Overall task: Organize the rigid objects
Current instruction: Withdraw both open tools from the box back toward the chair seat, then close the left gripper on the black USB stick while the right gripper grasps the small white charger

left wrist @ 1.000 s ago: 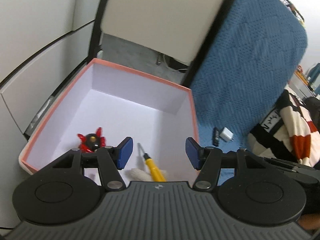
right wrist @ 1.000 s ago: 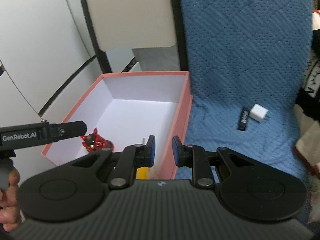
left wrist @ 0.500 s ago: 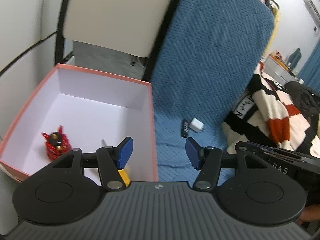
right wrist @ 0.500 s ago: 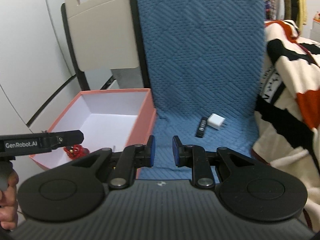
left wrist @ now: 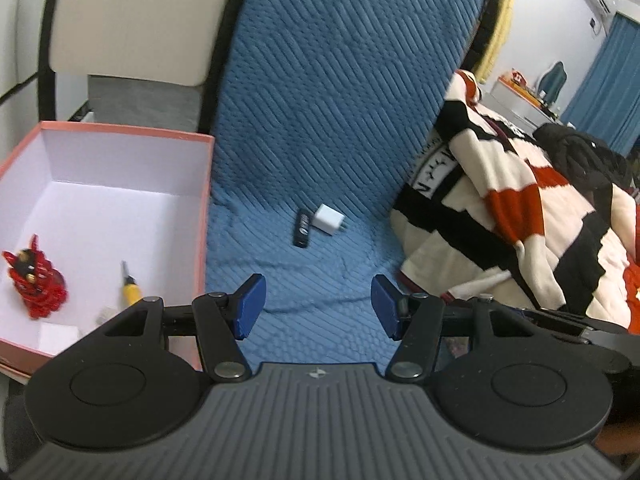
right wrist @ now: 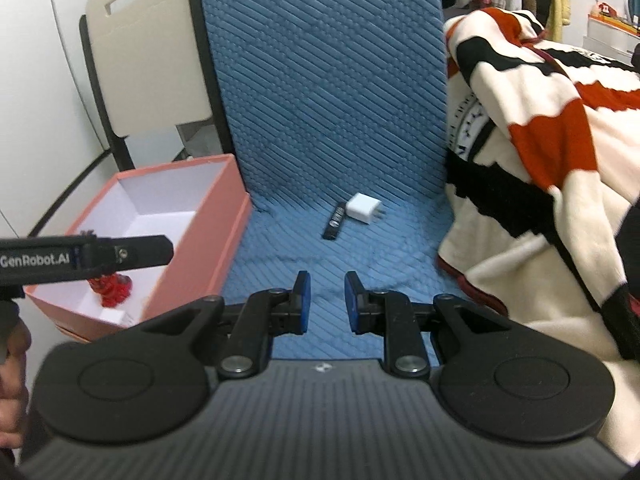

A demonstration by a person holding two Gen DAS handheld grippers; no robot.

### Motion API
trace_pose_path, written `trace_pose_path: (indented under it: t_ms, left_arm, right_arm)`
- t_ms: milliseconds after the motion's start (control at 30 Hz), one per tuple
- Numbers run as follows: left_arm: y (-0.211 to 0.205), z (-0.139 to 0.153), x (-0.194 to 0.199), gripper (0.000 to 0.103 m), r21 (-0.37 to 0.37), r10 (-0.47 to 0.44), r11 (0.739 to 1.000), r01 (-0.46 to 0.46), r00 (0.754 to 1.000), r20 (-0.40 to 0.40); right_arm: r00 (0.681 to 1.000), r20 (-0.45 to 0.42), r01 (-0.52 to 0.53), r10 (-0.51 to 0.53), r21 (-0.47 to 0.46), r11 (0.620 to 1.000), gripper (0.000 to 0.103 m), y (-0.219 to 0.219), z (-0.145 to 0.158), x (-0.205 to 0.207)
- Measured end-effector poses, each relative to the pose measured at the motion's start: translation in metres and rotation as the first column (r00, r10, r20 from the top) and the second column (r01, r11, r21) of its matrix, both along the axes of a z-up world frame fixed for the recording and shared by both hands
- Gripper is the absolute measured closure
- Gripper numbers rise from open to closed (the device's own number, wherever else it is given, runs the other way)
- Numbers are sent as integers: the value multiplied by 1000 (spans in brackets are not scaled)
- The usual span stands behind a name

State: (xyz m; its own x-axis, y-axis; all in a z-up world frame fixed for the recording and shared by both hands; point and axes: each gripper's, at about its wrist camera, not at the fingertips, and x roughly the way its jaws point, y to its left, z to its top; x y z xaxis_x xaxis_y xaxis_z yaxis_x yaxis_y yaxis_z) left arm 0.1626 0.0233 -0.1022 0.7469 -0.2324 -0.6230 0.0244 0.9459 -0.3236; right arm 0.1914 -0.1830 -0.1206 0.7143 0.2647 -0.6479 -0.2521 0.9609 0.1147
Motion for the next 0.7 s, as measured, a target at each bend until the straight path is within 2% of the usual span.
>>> trace_pose_path:
  t_ms: [333,500,700]
  left_arm:
    - [-37,-30,23,39,26,-30,999,31,999,-34]
    - [-44,-44,50,39,42,-35,998,37,999,-35]
    - [-50,-78,80,39,49,-36,998,38,998,-44]
  right_arm:
    - [999,-25,37,-37,-5,999,80,-34,-35,-1]
    - [997,-20,69,-69,4,998,80,-35,-41,8]
    - [995,-14,99,-99,15,995,80,-30,-46,27]
